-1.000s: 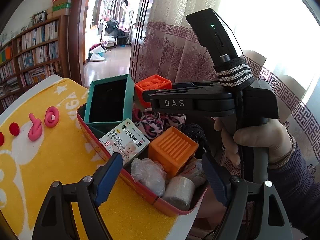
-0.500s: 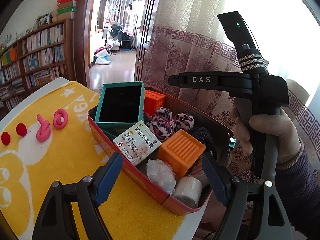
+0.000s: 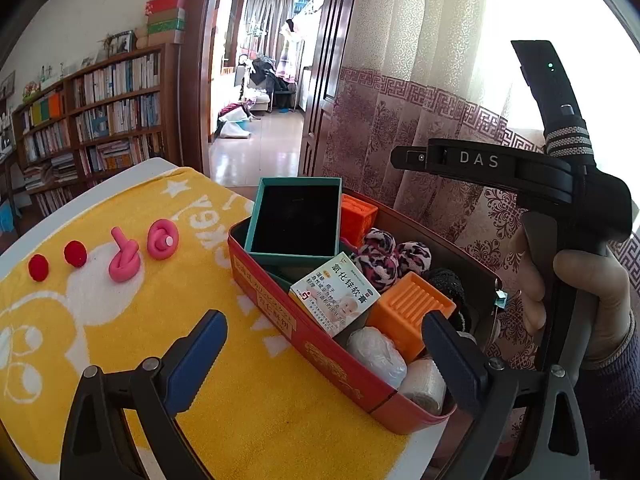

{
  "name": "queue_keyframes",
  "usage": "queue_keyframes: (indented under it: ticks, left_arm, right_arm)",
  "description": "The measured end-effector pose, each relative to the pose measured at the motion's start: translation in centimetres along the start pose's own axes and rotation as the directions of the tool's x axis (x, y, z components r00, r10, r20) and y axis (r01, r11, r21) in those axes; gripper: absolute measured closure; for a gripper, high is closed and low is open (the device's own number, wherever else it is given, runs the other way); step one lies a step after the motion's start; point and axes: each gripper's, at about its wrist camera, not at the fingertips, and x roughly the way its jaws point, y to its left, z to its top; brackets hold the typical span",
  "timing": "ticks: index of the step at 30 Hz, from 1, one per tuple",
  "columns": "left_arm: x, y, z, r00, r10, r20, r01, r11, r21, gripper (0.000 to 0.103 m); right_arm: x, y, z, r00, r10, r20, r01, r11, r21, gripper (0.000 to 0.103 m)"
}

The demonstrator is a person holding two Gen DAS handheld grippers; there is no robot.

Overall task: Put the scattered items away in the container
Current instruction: 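Withdraw both grippers from the tin toward the pink knots and red balls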

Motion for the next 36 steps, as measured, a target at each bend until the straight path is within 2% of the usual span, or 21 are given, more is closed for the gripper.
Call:
queue_keyframes:
  ticks: [1,3,8,17,22,26,29,36]
  left_arm:
    - [-0.2,0.5,0.1,1.000,0.001,0.002,-0.001,1.000,-0.009,0.004]
    - [-0.7,1.9,0.2,1.000,0.008,0.015,-0.008,0.999,-0.045,0.004]
    - [-2.5,7.0,0.2,0.997,0.067,0.039,-0.060,0.984,-0.167,0.004]
    - [-6.2,16.4,-2.1,0.974,0.223,0.047,-0.191,0.909,-0.372,0.004]
    - [-7.3,19.8,-3.1,0.962,0.271,0.036,-0.232,0.877,-0.420,0.004]
    - [-7.6,21.2,-3.8,0.958,0.286,0.018,-0.251,0.866,-0.432,0.004]
    - [-7.5,22.0,-4.1,0.956,0.293,0.005,-0.262,0.862,-0.434,0.004]
    - [-7.3,23.8,-5.0,0.956,0.292,-0.019,-0.267,0.846,-0.461,0.004]
  right_arm:
    - [-0.5,0.1,0.1,1.000,0.011,0.016,-0.011,1.000,0.016,0.030]
    - [-1.6,0.6,0.1,0.998,0.040,0.056,-0.042,0.998,0.038,0.028]
    - [-3.2,3.4,0.5,0.986,0.133,0.098,-0.136,0.990,0.024,0.027]
    - [-1.9,9.4,-0.2,0.960,0.274,0.051,-0.274,0.962,-0.007,0.027]
    - [-0.4,13.5,-0.6,0.937,0.348,0.016,-0.348,0.938,-0.013,0.027]
    - [1.3,16.8,-0.9,0.920,0.393,-0.008,-0.393,0.920,-0.010,0.027]
    - [3.4,19.0,-1.0,0.919,0.392,-0.033,-0.392,0.920,-0.012,0.027]
    - [9.3,22.4,-1.6,0.963,0.260,-0.073,-0.263,0.963,-0.050,0.027]
